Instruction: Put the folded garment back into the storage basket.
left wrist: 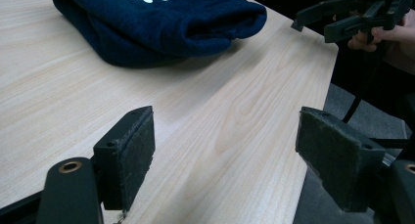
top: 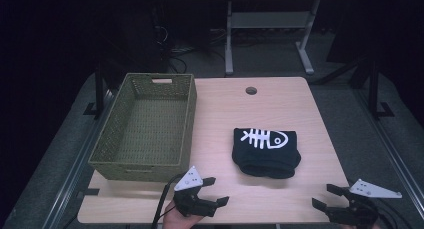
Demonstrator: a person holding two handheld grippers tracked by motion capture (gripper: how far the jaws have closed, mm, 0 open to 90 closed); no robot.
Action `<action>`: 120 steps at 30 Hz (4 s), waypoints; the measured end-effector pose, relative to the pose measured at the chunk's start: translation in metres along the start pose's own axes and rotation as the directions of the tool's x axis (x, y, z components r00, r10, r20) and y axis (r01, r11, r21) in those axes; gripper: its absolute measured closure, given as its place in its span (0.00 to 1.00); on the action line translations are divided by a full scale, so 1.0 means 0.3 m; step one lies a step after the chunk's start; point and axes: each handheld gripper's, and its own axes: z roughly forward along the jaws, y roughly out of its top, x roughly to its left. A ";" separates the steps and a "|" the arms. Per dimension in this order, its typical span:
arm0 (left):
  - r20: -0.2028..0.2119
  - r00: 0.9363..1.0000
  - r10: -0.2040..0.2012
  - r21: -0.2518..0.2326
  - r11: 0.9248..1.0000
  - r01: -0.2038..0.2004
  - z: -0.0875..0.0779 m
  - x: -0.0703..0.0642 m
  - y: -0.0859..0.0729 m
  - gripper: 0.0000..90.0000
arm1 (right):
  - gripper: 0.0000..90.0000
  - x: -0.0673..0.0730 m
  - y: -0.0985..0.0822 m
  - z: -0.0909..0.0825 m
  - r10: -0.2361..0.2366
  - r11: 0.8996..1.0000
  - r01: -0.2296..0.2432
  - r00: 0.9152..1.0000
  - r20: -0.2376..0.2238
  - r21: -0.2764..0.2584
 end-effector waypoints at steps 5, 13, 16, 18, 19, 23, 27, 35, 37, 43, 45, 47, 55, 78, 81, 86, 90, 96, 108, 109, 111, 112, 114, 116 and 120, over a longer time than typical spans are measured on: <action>-0.005 1.000 -0.010 -0.006 1.000 0.009 0.007 0.005 0.007 0.25 | 0.16 0.006 0.015 -0.003 -0.021 1.000 0.021 1.000 -0.001 0.001; 0.001 1.000 -0.016 -0.017 1.000 0.016 0.044 0.013 0.051 0.24 | 0.16 0.003 0.065 0.001 -0.004 1.000 0.004 1.000 -0.018 -0.002; 0.007 1.000 -0.018 -0.027 0.999 0.018 0.052 0.011 0.064 0.24 | 0.16 0.004 0.081 0.011 -0.003 1.000 0.003 0.999 -0.040 0.020; 0.002 1.000 -0.020 -0.032 0.999 0.020 0.057 0.015 0.075 0.24 | 0.16 0.005 0.095 0.022 -0.013 0.999 0.015 0.999 -0.035 0.040; 0.004 1.000 -0.022 -0.035 0.999 0.022 0.060 0.019 0.080 0.24 | 0.16 0.005 0.095 0.022 -0.013 0.999 0.015 0.999 -0.035 0.040; 0.003 0.999 -0.034 -0.037 0.999 0.035 0.074 0.035 0.100 0.23 | 0.16 -0.002 0.121 0.039 -0.014 0.998 0.016 0.999 -0.042 0.056; -0.004 0.999 -0.042 -0.035 0.999 0.042 0.098 0.054 0.124 0.23 | 0.16 -0.003 0.148 0.056 -0.027 0.998 0.030 0.998 -0.056 0.062; -0.010 0.999 -0.051 -0.016 0.999 0.051 0.137 0.072 0.162 0.21 | 0.16 -0.004 0.200 0.093 -0.049 0.996 0.056 0.995 -0.090 0.072; -0.017 0.999 -0.049 -0.017 0.999 0.049 0.144 0.073 0.168 0.21 | 0.16 -0.004 0.211 0.101 -0.046 0.996 0.054 0.994 -0.096 0.075; -0.034 0.998 -0.059 -0.018 0.998 0.058 0.161 0.085 0.190 0.20 | 0.16 -0.003 0.244 0.124 -0.060 0.994 0.069 0.992 -0.110 0.081; -0.046 0.997 -0.063 -0.022 0.998 0.062 0.169 0.089 0.200 0.20 | 0.16 -0.002 0.257 0.132 -0.055 0.995 0.064 0.993 -0.109 0.082; -0.052 0.997 -0.063 -0.021 0.998 0.062 0.175 0.094 0.210 0.20 | 0.16 -0.003 0.270 0.139 -0.063 0.994 0.072 0.992 -0.108 0.081; -0.074 0.993 -0.093 -0.022 0.996 0.092 0.209 0.123 0.246 0.20 | 0.16 -0.017 0.334 0.174 -0.076 0.992 0.086 0.992 -0.103 0.090; -0.152 0.954 -0.257 0.051 0.962 0.268 0.382 0.264 0.254 0.23 | 0.25 -0.136 0.409 0.352 0.024 0.980 -0.020 1.000 -0.016 0.196; -0.157 0.955 -0.251 0.079 0.961 0.265 0.396 0.269 0.252 0.25 | 0.27 -0.143 0.400 0.376 0.038 0.974 -0.037 0.999 -0.002 0.224; -0.151 0.956 -0.253 0.114 0.956 0.271 0.412 0.279 0.243 0.31 | 0.36 -0.145 0.380 0.390 0.052 0.973 -0.055 0.998 0.019 0.225; -0.127 0.951 -0.280 0.121 0.948 0.295 0.419 0.287 0.237 0.38 | 0.42 -0.149 0.362 0.385 0.075 0.974 -0.080 0.997 0.034 0.214; -0.105 0.949 -0.298 0.124 0.943 0.310 0.421 0.289 0.236 0.47 | 0.51 -0.144 0.347 0.391 0.073 0.973 -0.083 0.996 0.055 0.214; -0.063 0.937 -0.342 0.108 0.931 0.348 0.426 0.292 0.225 0.61 | 0.76 -0.111 0.309 0.383 0.113 0.980 -0.117 0.993 0.031 0.161; -0.059 0.937 -0.343 0.106 0.932 0.348 0.425 0.294 0.224 0.62 | 0.76 -0.110 0.302 0.381 0.127 0.981 -0.130 0.992 0.025 0.145; -0.049 0.936 -0.350 0.104 0.930 0.353 0.423 0.296 0.223 0.64 | 0.77 -0.112 0.287 0.374 0.146 0.982 -0.146 0.989 0.008 0.123; -0.043 0.934 -0.354 0.099 0.929 0.357 0.421 0.295 0.221 0.65 | 0.77 -0.111 0.283 0.372 0.154 0.982 -0.153 0.988 0.005 0.114; -0.036 0.935 -0.352 0.100 0.930 0.353 0.418 0.293 0.223 0.68 | 0.77 -0.105 0.276 0.366 0.161 0.981 -0.160 0.987 -0.001 0.108; -0.027 0.939 -0.344 0.098 0.933 0.345 0.414 0.288 0.227 0.70 | 0.77 -0.100 0.273 0.361 0.162 0.982 -0.160 0.987 -0.005 0.102; -0.021 0.940 -0.339 0.099 0.935 0.340 0.412 0.284 0.228 0.72 | 0.77 -0.093 0.271 0.356 0.163 0.982 -0.162 0.987 -0.008 0.098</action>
